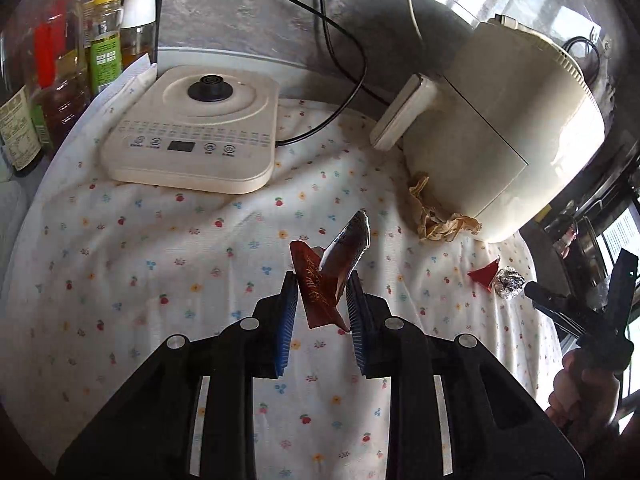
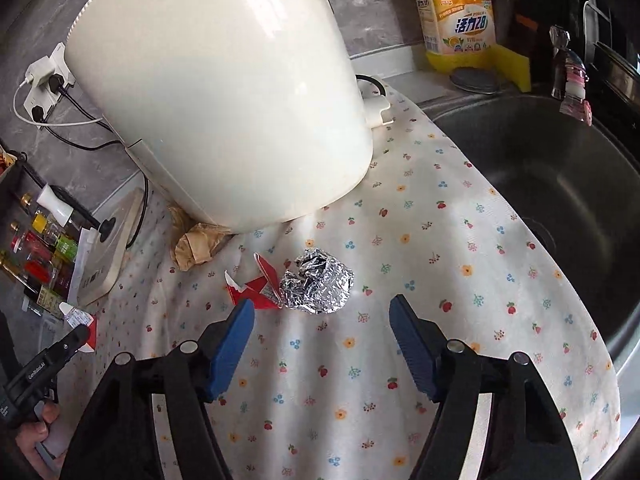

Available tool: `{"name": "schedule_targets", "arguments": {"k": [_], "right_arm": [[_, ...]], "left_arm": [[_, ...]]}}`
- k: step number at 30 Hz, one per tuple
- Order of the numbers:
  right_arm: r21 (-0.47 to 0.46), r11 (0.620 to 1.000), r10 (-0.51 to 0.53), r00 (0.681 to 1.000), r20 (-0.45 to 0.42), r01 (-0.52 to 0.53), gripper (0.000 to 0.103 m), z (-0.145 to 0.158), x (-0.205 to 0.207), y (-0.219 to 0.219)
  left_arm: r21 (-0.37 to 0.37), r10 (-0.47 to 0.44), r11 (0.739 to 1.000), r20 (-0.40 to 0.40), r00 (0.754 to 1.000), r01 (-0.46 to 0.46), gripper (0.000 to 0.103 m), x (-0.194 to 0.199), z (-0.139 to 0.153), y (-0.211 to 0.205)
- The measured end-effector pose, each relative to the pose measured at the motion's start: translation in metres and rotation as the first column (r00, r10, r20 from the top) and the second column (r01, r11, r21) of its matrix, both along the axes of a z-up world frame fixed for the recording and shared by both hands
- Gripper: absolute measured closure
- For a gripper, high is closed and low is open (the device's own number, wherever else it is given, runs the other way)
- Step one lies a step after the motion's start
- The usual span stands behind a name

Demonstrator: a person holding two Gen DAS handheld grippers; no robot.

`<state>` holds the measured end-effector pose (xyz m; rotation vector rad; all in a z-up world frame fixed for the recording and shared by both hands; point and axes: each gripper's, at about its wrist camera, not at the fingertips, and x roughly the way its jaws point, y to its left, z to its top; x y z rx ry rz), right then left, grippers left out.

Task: Collect trash
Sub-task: 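Grasp the red snack wrapper with the left gripper while the right gripper grasps the foil ball, then carry the red wrapper and foil ball over the white bin and open both grippers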

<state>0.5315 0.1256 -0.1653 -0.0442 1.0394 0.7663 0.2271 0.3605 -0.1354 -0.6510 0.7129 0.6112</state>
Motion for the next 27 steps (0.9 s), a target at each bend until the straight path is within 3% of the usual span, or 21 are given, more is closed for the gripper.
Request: {"name": "schedule_targets", "arguments": {"k": [6, 9, 19, 27], "right_arm": [[-0.032, 0.999, 0.012, 1.0, 0.0, -0.012, 0.039, -0.01, 0.008, 0.02], [-0.051, 0.998, 0.022, 1.0, -0.018, -0.023, 0.066, -0.015, 0.01, 0.023], [-0.026, 0.999, -0.034, 0.999, 0.033, 0.034, 0.068, 0.01, -0.013, -0.005], [-0.025, 0.992, -0.12, 0.991, 0.058, 0.122, 0.068, 0.025, -0.044, -0.033]], "left_arm": [[-0.009, 0.048, 0.999, 0.001, 0.999, -0.048, 0.078, -0.025, -0.002, 0.01], [-0.012, 0.042, 0.999, 0.005, 0.999, -0.042, 0.078, -0.027, -0.003, 0.013], [-0.016, -0.063, 0.998, 0.039, 0.997, 0.064, 0.078, -0.009, -0.001, 0.011], [-0.024, -0.188, 0.981, 0.071, 0.98, 0.19, 0.078, 0.007, 0.0, 0.004]]}}
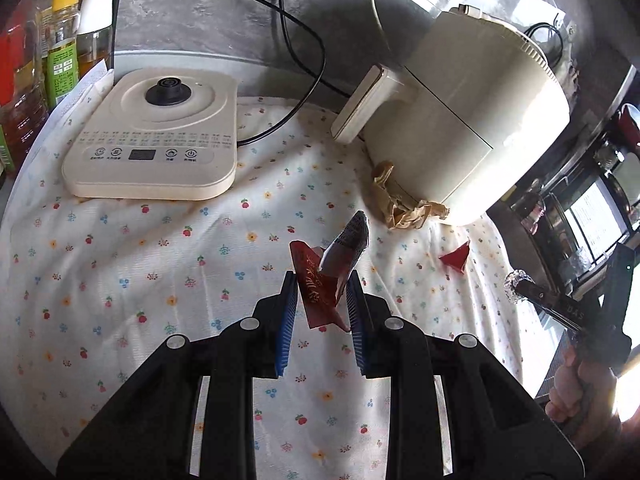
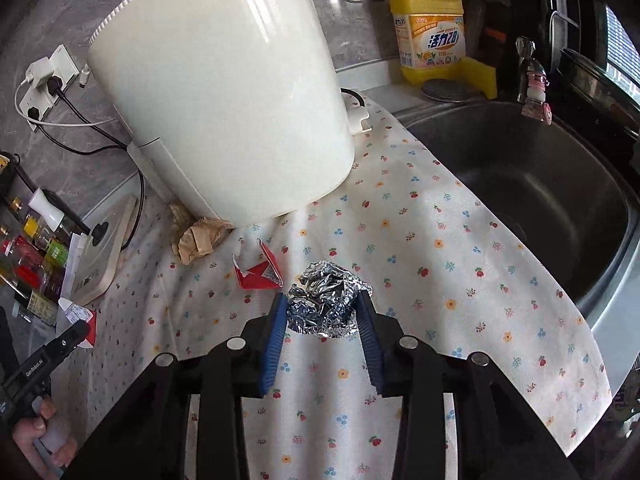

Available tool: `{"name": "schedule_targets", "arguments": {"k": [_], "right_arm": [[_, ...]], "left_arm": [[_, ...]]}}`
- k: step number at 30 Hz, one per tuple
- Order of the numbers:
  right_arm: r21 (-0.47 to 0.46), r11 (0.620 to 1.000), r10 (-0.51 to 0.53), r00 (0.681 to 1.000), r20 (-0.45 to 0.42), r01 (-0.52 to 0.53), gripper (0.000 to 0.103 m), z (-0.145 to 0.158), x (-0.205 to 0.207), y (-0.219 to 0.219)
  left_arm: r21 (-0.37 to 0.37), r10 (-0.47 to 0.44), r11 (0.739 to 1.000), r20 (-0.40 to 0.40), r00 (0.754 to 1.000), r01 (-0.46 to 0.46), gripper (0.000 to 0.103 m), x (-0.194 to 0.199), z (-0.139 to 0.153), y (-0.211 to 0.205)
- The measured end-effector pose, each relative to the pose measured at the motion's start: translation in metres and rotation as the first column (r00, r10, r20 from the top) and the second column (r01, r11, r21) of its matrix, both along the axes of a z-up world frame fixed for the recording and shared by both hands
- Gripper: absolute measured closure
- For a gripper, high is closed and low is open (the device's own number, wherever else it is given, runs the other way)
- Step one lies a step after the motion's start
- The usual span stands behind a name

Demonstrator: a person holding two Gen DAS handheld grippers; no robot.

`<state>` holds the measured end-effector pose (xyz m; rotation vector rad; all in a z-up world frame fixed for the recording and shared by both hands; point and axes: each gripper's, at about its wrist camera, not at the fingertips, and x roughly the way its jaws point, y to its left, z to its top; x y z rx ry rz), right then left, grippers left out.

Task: Collect trash
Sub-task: 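Carry the red wrapper and foil ball over the white bin and open both grippers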

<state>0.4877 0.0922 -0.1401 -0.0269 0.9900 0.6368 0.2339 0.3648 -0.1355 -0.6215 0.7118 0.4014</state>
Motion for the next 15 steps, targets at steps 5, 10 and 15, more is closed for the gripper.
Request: {"name": "schedule_targets", "arguments": {"k": [5, 10, 15], "right_arm": [[-0.005, 0.997, -0.077, 0.997, 0.013, 0.077, 0.068, 0.007, -0.024, -0.023], [-0.008, 0.986, -0.168, 0.986, 0.021, 0.168, 0.068, 0.012, -0.05, -0.049], [-0.015, 0.965, -0.262, 0.965, 0.022, 0.262, 0.068, 0.017, -0.076, -0.08]], "left_arm": [[-0.006, -0.098, 0.995, 0.016, 0.995, 0.098, 0.078, 0.011, 0.001, -0.007], [-0.003, -0.202, 0.979, 0.034, 0.979, 0.202, 0.078, 0.021, 0.003, -0.018], [-0.016, -0.3, 0.954, 0.044, 0.953, 0.3, 0.078, 0.032, 0.0, -0.036]]}}
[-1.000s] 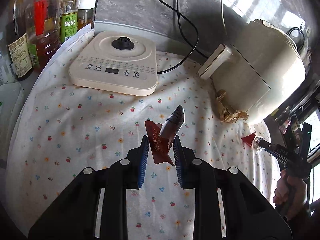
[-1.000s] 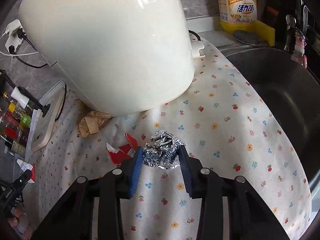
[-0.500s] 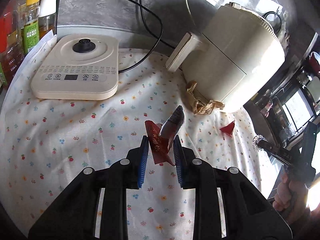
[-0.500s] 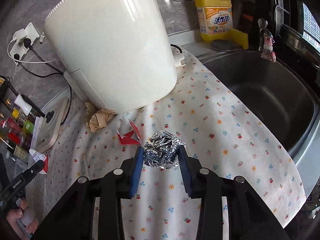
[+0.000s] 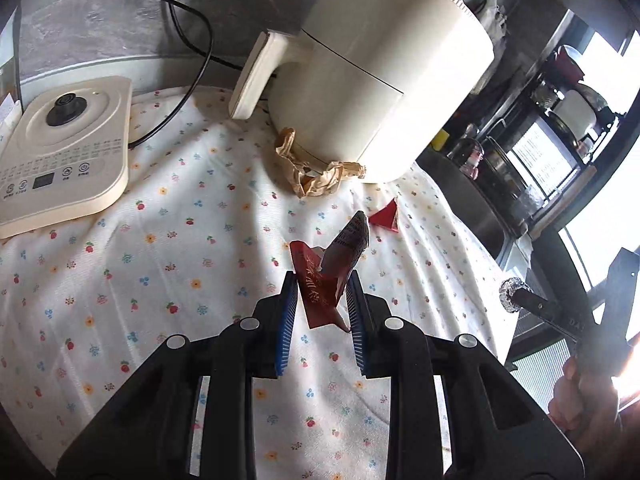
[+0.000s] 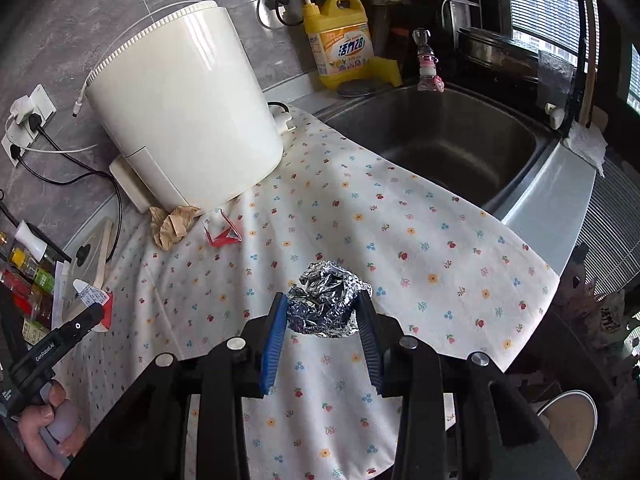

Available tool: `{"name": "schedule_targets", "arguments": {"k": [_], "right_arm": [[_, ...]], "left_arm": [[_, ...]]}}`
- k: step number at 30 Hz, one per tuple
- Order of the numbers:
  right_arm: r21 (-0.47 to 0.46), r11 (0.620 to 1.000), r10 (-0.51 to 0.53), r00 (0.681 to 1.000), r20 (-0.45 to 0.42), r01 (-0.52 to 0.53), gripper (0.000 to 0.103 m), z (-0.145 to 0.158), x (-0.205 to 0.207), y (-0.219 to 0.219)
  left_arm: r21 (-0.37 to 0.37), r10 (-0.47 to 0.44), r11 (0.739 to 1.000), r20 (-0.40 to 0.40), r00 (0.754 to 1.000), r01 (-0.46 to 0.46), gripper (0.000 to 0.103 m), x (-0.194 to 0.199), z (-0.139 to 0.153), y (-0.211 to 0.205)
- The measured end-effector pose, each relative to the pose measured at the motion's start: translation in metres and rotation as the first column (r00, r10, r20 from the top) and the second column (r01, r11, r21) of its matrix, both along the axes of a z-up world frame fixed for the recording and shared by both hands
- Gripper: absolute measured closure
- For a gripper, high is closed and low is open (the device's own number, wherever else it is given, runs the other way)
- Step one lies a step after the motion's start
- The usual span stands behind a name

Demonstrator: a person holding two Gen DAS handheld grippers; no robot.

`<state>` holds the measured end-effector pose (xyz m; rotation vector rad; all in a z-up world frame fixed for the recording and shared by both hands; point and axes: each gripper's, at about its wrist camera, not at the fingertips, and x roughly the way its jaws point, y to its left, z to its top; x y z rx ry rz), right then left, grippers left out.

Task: Collect trash
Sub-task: 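Carry the red wrapper and foil ball over the white bin and open both grippers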

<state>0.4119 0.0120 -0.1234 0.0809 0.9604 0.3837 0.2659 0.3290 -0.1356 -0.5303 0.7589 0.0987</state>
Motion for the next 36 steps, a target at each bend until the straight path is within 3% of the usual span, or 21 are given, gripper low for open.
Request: {"name": "schedule_targets", "arguments": {"k": [9, 19, 27, 36], "right_arm": [[-0.041, 0.989, -0.145, 0.989, 0.009, 0.145, 0.068, 0.008, -0.03, -0.068], [-0.006, 0.972, -0.236, 0.972, 0.009, 0.236, 0.068, 0.006, -0.04, -0.145], [0.0, 0.947, -0.321, 0.947, -0.006, 0.321, 0.068, -0.003, -0.06, -0.252], [0.02, 0.916, -0.399, 0.914, -0.072, 0.401, 0.066, -0.033, -0.092, -0.359]], "left_arm": [[-0.029, -0.15, 0.988, 0.022, 0.988, 0.151, 0.078, 0.025, 0.001, -0.05], [-0.007, -0.243, 0.97, 0.015, 0.97, 0.243, 0.078, 0.045, 0.003, -0.124], [0.007, -0.315, 0.949, 0.011, 0.949, 0.315, 0.078, 0.05, 0.011, -0.22], [0.024, -0.433, 0.9, -0.034, 0.901, 0.434, 0.078, 0.05, 0.0, -0.335]]}}
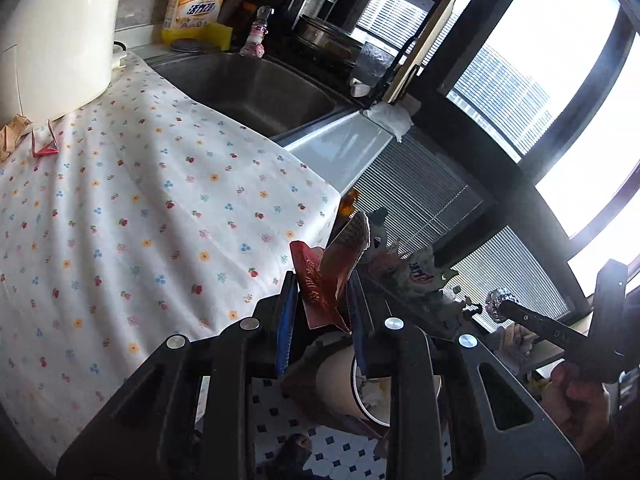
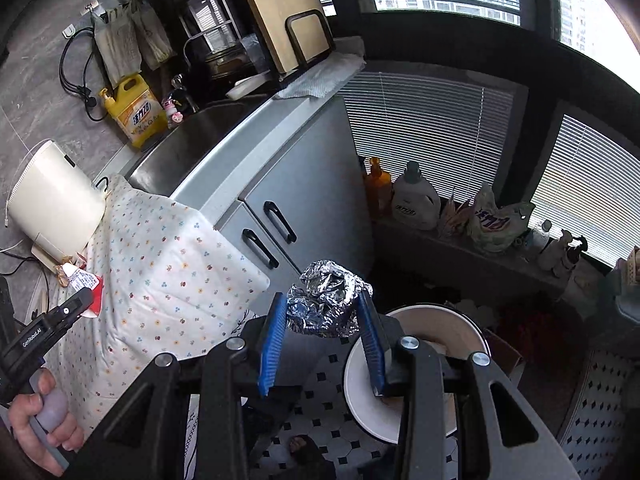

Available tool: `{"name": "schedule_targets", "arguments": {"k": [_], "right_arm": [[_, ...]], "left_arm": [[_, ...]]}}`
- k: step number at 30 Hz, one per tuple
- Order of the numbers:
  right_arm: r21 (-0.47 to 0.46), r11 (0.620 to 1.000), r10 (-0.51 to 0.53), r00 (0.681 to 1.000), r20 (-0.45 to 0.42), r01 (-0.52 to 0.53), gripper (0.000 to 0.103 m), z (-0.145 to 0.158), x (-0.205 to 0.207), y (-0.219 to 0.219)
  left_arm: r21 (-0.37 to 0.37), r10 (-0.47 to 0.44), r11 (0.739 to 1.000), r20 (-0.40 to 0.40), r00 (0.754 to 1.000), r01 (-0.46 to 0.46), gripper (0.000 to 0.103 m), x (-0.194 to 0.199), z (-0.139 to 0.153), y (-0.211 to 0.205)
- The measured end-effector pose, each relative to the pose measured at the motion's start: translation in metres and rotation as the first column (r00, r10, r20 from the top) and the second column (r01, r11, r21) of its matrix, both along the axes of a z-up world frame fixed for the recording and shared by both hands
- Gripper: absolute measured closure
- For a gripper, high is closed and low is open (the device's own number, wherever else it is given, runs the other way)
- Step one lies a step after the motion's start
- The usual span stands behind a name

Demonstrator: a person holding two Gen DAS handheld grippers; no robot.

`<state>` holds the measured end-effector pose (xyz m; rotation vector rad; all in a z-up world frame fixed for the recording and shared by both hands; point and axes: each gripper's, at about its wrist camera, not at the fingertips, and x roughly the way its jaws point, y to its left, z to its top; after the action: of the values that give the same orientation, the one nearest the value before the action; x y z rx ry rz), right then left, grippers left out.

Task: Collect trash
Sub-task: 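Carry the red wrapper and foil ball over the white bin and open both grippers, then move both grippers back to the counter by the air fryer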

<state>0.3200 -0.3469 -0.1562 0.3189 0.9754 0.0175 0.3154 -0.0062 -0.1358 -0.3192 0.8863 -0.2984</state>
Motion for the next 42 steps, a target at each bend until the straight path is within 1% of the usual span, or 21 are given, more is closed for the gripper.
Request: {"name": "schedule_targets", "arguments": {"k": [2, 3, 5, 11, 16, 23, 26, 27, 28, 29, 30, 31, 36, 38, 40, 42], "right_arm": [[0.005, 1.0, -0.002, 1.0, -0.014, 0.002, 0.064, -0.007, -0.007, -0.015], [0.002, 1.0, -0.007, 1.0, -0.019, 0.007, 0.052, -0.01, -0.011, -0.023], [-0.007, 1.0, -0.028, 1.0, -0.012, 0.028, 0.038, -0.013, -0.019, -0.041], [0.0, 0.998, -0.063, 0.997, -0.044, 0.063, 0.039, -0.026, -0.036, -0.093], [0.006, 0.994, -0.113, 0.992, -0.051, 0.113, 0.039, -0.032, -0.052, -0.13], [0.009, 0.985, -0.17, 0.984, -0.057, 0.171, 0.039, -0.037, -0.071, -0.164], [0.01, 0.982, -0.185, 0.981, -0.063, 0.186, 0.039, -0.039, -0.077, -0.172], [0.011, 0.982, -0.19, 0.98, -0.064, 0.191, 0.039, -0.04, -0.078, -0.173], [0.012, 0.981, -0.194, 0.979, -0.065, 0.195, 0.039, -0.041, -0.079, -0.175], [0.014, 0.98, -0.197, 0.978, -0.066, 0.198, 0.039, -0.042, -0.079, -0.176], [0.016, 0.98, -0.199, 0.978, -0.067, 0.2, 0.039, -0.042, -0.079, -0.176], [0.018, 0.979, -0.199, 0.978, -0.067, 0.201, 0.039, -0.043, -0.078, -0.176], [0.033, 0.984, -0.175, 0.983, -0.063, 0.177, 0.039, -0.043, -0.069, -0.163], [0.038, 0.987, -0.155, 0.986, -0.06, 0.157, 0.039, -0.042, -0.062, -0.152], [0.042, 0.99, -0.132, 0.99, -0.055, 0.134, 0.039, -0.04, -0.055, -0.138], [0.045, 0.993, -0.107, 0.993, -0.049, 0.109, 0.038, -0.038, -0.046, -0.122]], "left_arm": [[0.004, -0.023, 1.0, -0.015, 1.0, 0.023, 0.078, -0.001, -0.005, -0.023], [0.005, -0.036, 0.999, -0.021, 0.999, 0.036, 0.078, -0.002, -0.008, -0.034], [0.009, -0.062, 0.998, -0.034, 0.997, 0.063, 0.078, -0.003, -0.013, -0.059], [0.008, -0.144, 0.989, -0.076, 0.987, 0.145, 0.078, -0.007, -0.031, -0.126], [0.007, -0.204, 0.978, -0.111, 0.973, 0.206, 0.078, -0.007, -0.047, -0.17], [0.011, -0.292, 0.954, -0.169, 0.941, 0.298, 0.077, -0.006, -0.068, -0.219], [-0.006, -0.326, 0.944, -0.183, 0.928, 0.33, 0.073, -0.007, -0.073, -0.235], [-0.017, -0.331, 0.943, -0.184, 0.926, 0.333, 0.065, -0.007, -0.074, -0.237], [-0.038, -0.336, 0.941, -0.185, 0.923, 0.335, 0.051, -0.007, -0.074, -0.239], [-0.058, -0.34, 0.94, -0.177, 0.924, 0.335, 0.046, -0.006, -0.073, -0.24], [-0.065, -0.34, 0.94, -0.166, 0.925, 0.334, 0.039, -0.007, -0.071, -0.239], [-0.058, -0.337, 0.941, -0.159, 0.928, 0.332, 0.035, -0.007, -0.069, -0.238], [-0.025, -0.292, 0.956, -0.149, 0.945, 0.291, 0.03, -0.002, -0.06, -0.215], [-0.007, -0.261, 0.965, -0.14, 0.955, 0.262, 0.028, 0.001, -0.055, -0.2], [-0.001, -0.226, 0.974, -0.129, 0.966, 0.228, 0.023, 0.004, -0.049, -0.181], [0.004, -0.187, 0.982, -0.116, 0.975, 0.189, 0.021, 0.005, -0.043, -0.16]]}}
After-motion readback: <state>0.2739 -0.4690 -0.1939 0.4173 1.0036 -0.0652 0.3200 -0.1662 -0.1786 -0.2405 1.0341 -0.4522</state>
